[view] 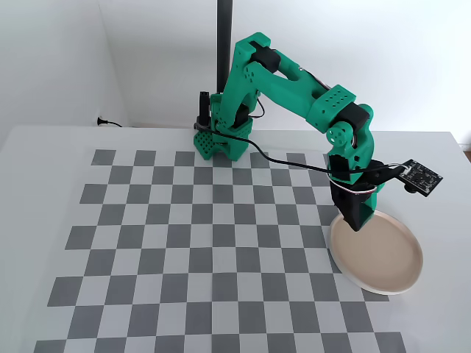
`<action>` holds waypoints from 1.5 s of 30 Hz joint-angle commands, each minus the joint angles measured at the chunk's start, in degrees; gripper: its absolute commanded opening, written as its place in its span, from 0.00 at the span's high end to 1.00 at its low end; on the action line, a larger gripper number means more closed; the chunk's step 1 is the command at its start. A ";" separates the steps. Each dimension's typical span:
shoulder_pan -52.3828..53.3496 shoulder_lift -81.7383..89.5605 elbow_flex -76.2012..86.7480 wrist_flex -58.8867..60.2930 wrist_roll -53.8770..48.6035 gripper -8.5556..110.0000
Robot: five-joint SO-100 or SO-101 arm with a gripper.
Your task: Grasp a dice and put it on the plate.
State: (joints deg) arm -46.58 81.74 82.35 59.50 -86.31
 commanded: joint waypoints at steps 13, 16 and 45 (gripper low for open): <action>-1.41 -29.36 -42.10 4.57 3.52 0.96; -1.76 -31.90 -42.89 4.13 4.04 0.95; -2.81 -20.83 -42.89 13.97 5.01 0.78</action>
State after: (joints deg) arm -49.13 48.69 45.70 71.28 -80.60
